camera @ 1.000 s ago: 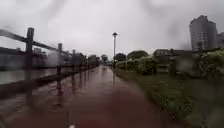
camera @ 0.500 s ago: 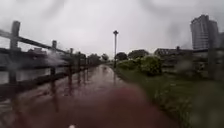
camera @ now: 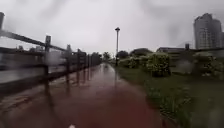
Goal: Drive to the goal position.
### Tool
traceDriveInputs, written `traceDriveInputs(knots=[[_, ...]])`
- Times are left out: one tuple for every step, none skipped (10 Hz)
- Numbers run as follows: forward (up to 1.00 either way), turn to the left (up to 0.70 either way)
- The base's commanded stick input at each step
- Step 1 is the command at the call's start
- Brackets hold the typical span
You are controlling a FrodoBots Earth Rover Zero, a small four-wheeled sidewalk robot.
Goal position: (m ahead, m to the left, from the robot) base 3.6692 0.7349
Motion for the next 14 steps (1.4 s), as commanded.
traceDriveInputs(knots=[[1.00, 0.00], [1.00, 0.00], [1.00, 0.00], [1.00, 0.00], [1.00, 0.00], [1.00, 0.00], [1.00, 0.00], [1.00, 0.00], [1.00, 0.00], [1.00, 0.00], [1.00, 0.00], [1.00, 0.00], [1.00, 0.00], [1.00, 0.00]])
